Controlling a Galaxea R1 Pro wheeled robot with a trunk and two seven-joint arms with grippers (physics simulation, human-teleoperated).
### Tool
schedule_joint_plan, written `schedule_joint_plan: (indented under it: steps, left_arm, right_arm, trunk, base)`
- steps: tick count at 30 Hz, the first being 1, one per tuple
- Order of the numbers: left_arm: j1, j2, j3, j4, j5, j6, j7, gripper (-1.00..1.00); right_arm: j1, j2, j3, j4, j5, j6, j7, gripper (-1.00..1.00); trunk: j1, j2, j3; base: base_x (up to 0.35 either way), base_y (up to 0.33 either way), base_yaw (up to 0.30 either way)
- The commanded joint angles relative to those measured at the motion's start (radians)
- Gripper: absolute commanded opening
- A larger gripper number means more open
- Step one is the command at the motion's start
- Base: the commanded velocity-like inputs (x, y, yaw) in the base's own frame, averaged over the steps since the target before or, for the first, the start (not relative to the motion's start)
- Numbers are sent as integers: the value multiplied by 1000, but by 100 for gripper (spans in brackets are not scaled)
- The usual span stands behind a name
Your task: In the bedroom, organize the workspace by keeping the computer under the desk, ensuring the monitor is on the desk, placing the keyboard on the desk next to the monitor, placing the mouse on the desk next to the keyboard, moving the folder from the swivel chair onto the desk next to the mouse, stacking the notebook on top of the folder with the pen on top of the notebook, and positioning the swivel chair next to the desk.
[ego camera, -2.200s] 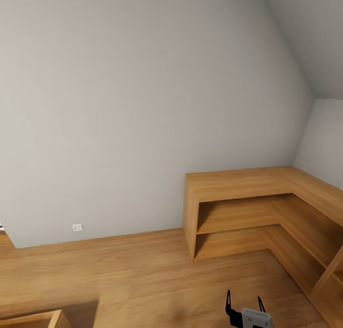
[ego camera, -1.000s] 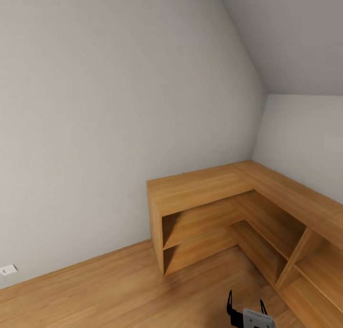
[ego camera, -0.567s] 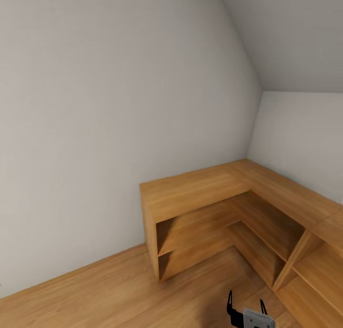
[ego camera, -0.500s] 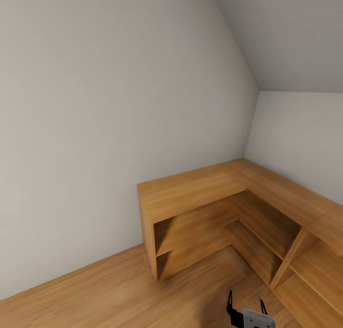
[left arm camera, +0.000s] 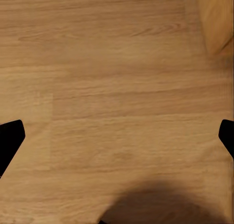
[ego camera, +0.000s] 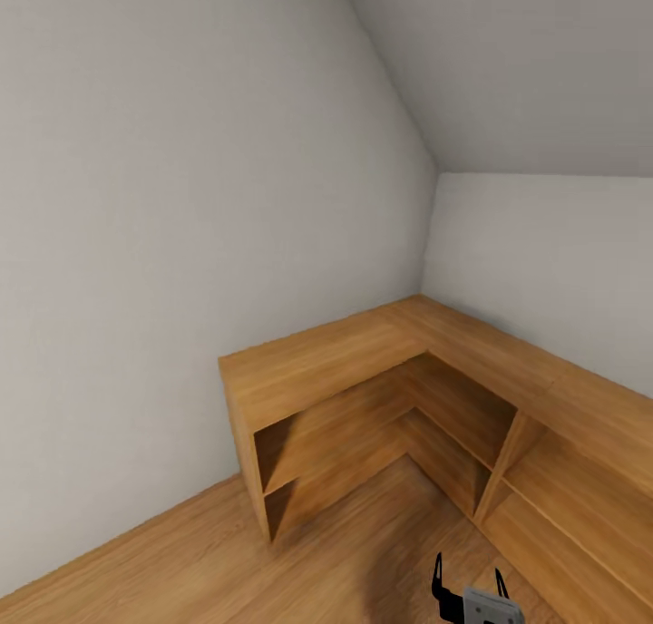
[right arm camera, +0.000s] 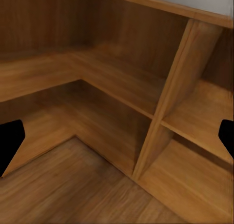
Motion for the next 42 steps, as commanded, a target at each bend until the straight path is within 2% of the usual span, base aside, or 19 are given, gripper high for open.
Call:
schedule_joint_plan:
  steps: [1,17,42]
  left_arm:
    - [0,0,-9,0,3,-2,8,100]
    - [-1,0,-9,0,3,-2,8,100]
    - [0,3,-7,9,5,-2,8,100]
  right_arm:
    - [-1,0,9,0,-4,-2,-6,100]
    - [-1,0,9,1,-4,-2,-4,100]
    - [-1,-5,8,6,0,-2,-5,100]
  trunk:
    - [0,-1,-1]
    - [0,-1,-1]
    - [0,-1,-1]
  base:
    - [193,41,-297]
    - [269,23,-297]
    - [14,0,-283]
